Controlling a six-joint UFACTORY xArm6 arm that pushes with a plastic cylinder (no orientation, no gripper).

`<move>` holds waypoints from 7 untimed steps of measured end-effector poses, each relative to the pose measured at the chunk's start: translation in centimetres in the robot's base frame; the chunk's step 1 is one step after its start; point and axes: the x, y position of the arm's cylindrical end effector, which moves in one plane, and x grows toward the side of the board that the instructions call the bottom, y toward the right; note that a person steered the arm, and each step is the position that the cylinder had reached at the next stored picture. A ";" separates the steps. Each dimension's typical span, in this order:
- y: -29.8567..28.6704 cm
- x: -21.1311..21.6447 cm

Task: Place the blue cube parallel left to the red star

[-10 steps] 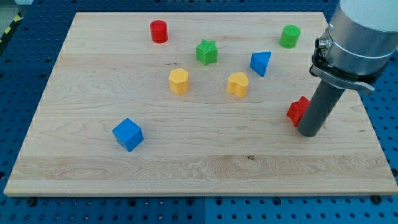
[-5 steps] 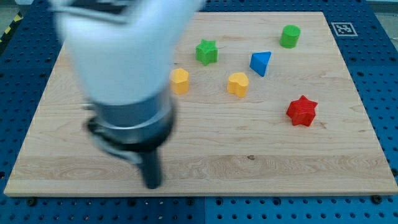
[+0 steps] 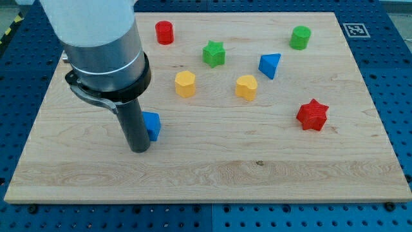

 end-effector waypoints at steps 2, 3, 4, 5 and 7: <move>-6.2 -1.8; -6.2 -2.7; -3.3 -3.4; -0.1 -3.5; 1.7 -3.4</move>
